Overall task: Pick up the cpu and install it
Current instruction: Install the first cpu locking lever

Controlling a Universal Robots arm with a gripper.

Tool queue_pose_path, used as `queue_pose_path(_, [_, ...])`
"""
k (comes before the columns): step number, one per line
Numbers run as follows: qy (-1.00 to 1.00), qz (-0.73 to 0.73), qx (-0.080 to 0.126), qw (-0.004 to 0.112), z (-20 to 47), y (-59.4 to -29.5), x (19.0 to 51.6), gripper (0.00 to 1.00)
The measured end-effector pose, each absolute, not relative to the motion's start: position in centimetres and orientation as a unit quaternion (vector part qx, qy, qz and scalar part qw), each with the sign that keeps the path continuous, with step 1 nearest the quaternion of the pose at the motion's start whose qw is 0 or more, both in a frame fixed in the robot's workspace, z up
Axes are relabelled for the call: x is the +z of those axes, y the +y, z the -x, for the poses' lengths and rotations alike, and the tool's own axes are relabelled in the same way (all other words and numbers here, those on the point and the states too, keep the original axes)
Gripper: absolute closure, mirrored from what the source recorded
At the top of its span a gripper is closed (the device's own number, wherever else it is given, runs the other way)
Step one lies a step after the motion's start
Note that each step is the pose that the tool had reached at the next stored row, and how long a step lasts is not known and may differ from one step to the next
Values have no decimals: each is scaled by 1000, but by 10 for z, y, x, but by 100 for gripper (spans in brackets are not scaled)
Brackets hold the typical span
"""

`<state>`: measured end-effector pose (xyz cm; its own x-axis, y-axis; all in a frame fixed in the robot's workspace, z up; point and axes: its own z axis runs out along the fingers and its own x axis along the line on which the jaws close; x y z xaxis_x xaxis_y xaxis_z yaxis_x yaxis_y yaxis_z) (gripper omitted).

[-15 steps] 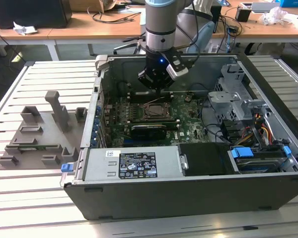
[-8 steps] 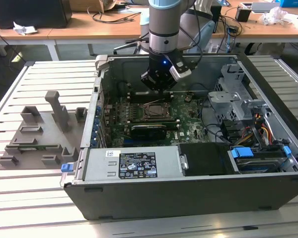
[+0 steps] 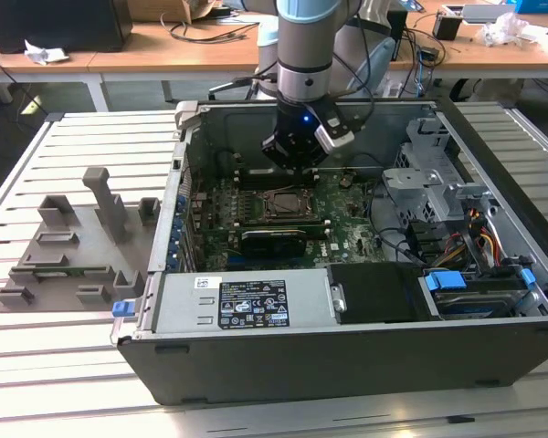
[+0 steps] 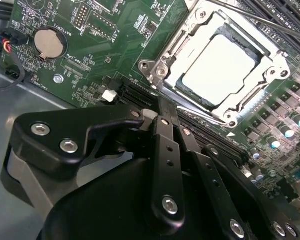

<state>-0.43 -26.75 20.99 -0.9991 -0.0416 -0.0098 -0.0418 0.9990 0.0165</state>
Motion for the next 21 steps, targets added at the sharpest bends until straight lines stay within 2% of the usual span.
queue_pose_path(21, [1000, 21, 6, 5, 0, -269, 205, 89])
